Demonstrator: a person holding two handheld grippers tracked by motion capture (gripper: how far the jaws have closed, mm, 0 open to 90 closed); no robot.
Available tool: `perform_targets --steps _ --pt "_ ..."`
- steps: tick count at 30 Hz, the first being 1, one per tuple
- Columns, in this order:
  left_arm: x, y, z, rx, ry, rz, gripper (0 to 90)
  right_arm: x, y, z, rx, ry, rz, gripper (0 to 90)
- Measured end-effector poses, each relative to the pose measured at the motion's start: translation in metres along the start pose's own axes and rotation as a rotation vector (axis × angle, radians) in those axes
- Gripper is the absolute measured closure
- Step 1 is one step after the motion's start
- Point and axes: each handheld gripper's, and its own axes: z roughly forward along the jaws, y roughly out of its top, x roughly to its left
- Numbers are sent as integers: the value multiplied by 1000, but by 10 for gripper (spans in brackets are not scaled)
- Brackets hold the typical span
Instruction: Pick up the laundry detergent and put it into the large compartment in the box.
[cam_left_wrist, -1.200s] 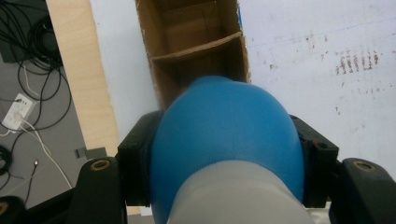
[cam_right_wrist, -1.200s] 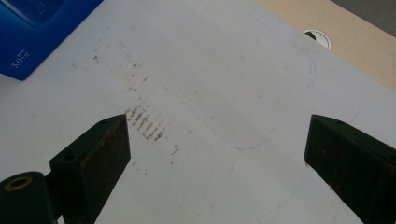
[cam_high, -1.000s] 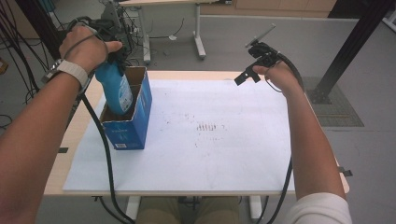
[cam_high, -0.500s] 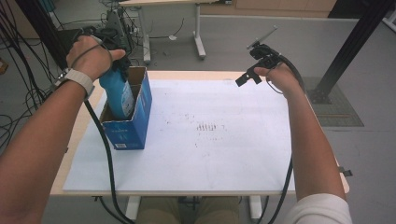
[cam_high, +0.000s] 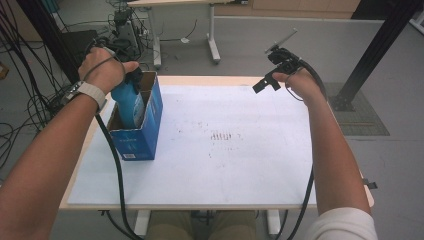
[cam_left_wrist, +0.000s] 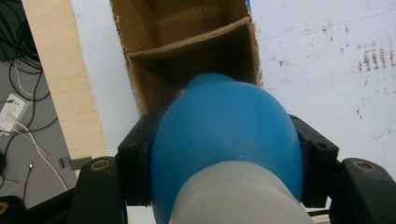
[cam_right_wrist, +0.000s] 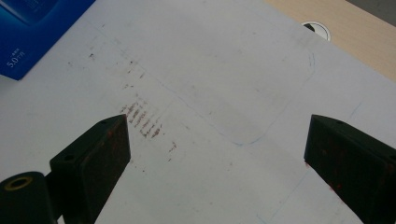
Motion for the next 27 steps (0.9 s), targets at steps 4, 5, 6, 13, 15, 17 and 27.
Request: perform_targets --steps 4,5,6,13,15,17,27 --pt "0 -1 6 -1 -4 -2 373 0 0 0 -1 1 -1 70" --pt "0 0 8 1 -5 -1 373 0 -1 0 -3 1 -1 70" --pt "1 0 10 2 -6 -1 373 0 0 0 -2 2 3 70" --pt "1 -1 19 1 -7 -2 373 -2 -3 -1 -3 -1 6 70" --pt "1 0 22 7 -5 -1 373 -2 -3 -1 -3 -1 8 70" --pt "0 -1 24 1 -1 -4 373 -3 -4 -1 -3 0 10 70" --pt "0 -3 35 -10 5 -4 373 -4 -5 1 -3 1 12 70"
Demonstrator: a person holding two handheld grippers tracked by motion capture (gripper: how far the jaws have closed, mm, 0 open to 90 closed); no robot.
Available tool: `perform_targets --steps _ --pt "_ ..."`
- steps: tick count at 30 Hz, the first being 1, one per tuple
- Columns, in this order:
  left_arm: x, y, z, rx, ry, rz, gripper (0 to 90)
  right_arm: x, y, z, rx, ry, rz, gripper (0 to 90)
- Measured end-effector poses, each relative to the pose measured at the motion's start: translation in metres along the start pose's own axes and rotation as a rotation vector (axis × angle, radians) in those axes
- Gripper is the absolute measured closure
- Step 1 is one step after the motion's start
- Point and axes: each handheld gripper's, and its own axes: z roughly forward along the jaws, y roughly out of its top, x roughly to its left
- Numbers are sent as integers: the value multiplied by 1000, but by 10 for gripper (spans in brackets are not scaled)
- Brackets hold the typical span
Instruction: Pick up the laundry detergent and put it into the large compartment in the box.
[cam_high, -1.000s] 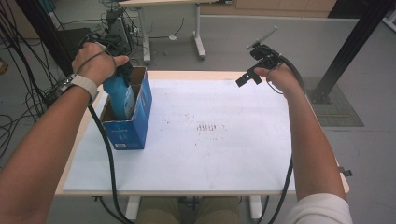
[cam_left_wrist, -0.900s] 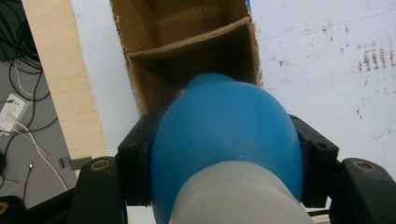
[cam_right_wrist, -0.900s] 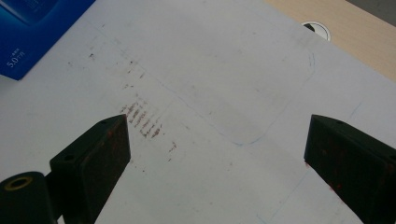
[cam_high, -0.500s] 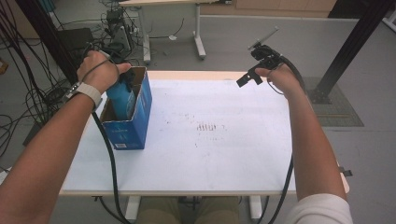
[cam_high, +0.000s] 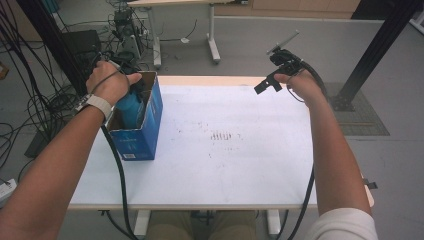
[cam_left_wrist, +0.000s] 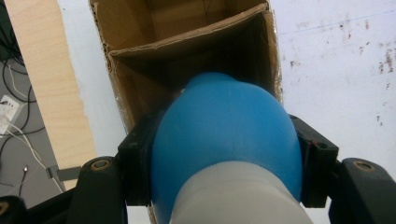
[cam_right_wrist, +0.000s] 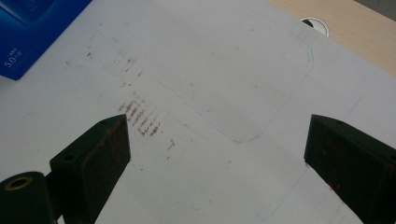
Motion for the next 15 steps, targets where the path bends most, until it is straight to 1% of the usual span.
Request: perform_targets --steps 4,9,15 --pt "-2 0 5 -1 12 8 374 -1 0 0 0 -1 4 70" --pt "0 0 11 4 4 -2 373 0 0 1 -2 0 -1 70" --pt "-1 -1 18 0 0 3 373 0 -2 -2 -8 -5 1 70"
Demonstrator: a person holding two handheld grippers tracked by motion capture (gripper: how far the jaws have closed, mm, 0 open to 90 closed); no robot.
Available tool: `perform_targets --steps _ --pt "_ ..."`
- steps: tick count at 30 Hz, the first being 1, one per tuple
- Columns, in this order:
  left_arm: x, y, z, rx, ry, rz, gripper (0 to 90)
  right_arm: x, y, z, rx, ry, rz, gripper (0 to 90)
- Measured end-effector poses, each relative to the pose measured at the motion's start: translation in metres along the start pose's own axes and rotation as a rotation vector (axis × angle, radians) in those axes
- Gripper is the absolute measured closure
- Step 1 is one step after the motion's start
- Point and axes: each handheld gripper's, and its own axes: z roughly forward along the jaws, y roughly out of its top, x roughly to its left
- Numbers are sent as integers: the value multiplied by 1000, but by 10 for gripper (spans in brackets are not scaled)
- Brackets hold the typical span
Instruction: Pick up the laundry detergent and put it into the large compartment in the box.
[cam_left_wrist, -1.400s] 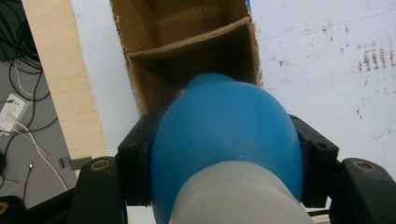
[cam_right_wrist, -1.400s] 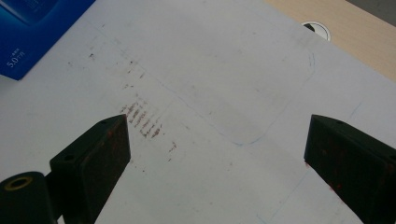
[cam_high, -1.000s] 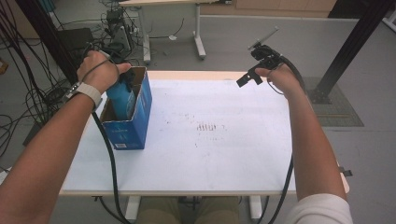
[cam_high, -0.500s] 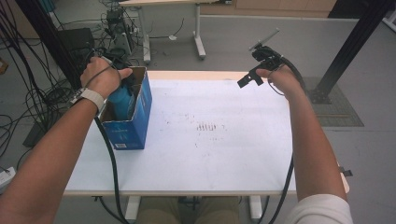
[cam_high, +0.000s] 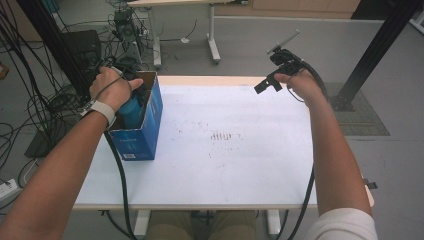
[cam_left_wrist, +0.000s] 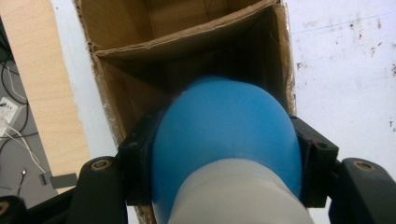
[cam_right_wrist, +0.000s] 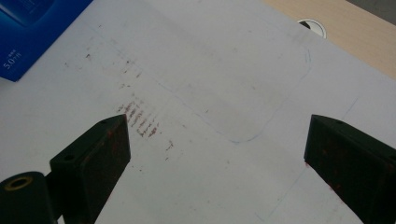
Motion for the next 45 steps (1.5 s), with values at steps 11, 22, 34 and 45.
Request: perform_targets --steps 11,22,34,45 --pt "0 0 10 6 -1 5 374 -1 -3 -3 2 -6 10 70" --pt "3 -1 17 8 8 3 374 0 0 1 8 -3 8 70" --pt "4 0 25 16 8 5 374 -1 -2 1 8 -5 11 70" --pt "3 -1 34 23 8 4 374 -3 -5 2 8 -2 19 70"
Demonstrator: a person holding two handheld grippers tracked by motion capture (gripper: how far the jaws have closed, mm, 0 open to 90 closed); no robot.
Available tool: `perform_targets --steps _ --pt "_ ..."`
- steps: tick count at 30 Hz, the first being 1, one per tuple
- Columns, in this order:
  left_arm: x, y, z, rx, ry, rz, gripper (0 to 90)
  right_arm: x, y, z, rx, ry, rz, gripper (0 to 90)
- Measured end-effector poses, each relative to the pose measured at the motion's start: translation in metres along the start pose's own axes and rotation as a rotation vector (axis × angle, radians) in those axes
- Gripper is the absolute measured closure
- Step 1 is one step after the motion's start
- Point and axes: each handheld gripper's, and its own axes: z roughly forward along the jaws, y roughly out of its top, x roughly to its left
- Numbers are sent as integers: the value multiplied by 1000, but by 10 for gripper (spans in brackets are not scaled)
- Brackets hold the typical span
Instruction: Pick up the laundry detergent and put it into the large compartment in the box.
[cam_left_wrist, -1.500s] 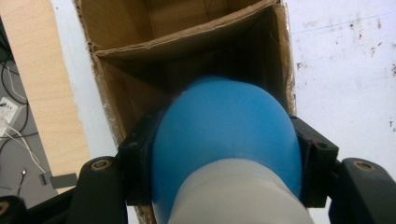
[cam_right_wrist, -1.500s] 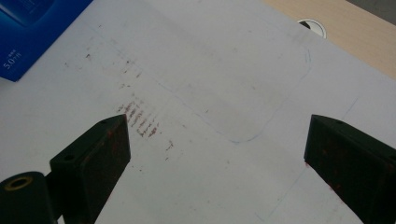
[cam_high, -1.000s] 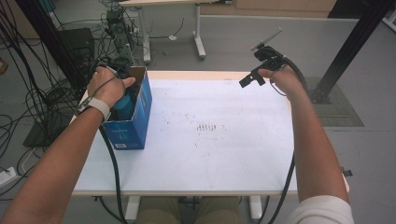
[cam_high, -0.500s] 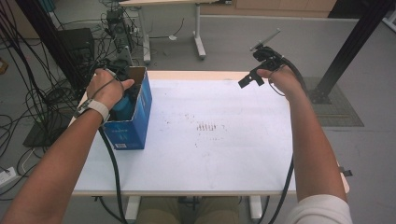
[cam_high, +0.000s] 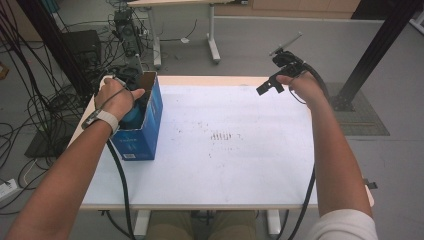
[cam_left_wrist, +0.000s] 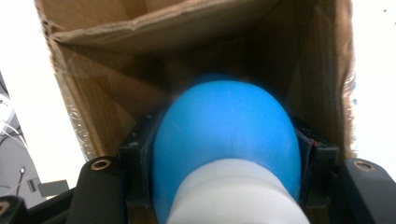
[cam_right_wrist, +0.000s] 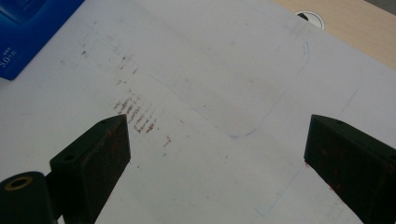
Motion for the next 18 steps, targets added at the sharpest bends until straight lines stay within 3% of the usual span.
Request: perform_targets --steps 18 --pt "3 -1 2 -1 -8 1 373 0 -1 1 3 -2 2 70"
